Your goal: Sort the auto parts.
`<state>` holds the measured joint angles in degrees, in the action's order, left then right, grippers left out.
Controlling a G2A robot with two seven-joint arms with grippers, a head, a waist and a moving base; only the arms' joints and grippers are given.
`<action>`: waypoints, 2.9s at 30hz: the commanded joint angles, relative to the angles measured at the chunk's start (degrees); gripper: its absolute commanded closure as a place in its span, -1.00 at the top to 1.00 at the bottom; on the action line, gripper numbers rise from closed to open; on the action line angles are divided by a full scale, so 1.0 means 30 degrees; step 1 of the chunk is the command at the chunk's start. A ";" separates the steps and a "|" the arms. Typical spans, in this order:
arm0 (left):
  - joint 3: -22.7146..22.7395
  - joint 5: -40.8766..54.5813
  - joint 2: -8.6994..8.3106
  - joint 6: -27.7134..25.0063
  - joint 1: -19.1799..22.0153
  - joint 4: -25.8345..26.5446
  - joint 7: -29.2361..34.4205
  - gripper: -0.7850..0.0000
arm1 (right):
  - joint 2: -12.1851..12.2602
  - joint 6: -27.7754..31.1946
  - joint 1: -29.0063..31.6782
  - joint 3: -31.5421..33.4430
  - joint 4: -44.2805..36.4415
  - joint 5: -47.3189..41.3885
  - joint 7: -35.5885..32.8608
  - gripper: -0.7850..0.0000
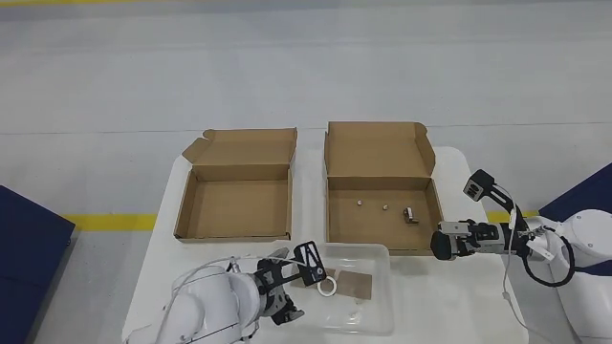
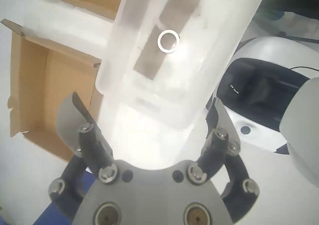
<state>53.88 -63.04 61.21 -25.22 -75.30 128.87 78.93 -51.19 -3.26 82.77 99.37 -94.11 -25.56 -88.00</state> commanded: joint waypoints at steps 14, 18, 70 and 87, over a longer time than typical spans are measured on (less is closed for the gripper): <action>-0.5789 0.1923 0.1258 0.2626 0.6458 -0.3733 0.2223 1.00 | 0.0000 0.0000 0.0000 0.0000 0.0000 -0.0001 0.0000 1.00; -0.5789 0.1923 0.1258 0.2626 0.6458 -0.3733 0.2223 1.00 | 0.0000 0.0000 0.0000 0.0000 0.0000 -0.0001 0.0000 1.00; -1.0343 0.4392 0.4114 0.1837 1.0471 -1.1762 -0.0263 1.00 | 0.0000 0.0000 0.0000 0.0000 0.0000 -0.0001 0.0000 1.00; -1.0870 0.3865 0.4801 0.1934 1.0550 -1.4003 -0.1060 -0.07 | 0.0000 0.0000 0.0000 0.0000 0.0000 -0.0001 0.0000 1.00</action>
<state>21.41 -51.34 75.49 -19.45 -43.71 87.08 75.66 -51.19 -3.26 82.77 99.37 -94.11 -25.56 -88.00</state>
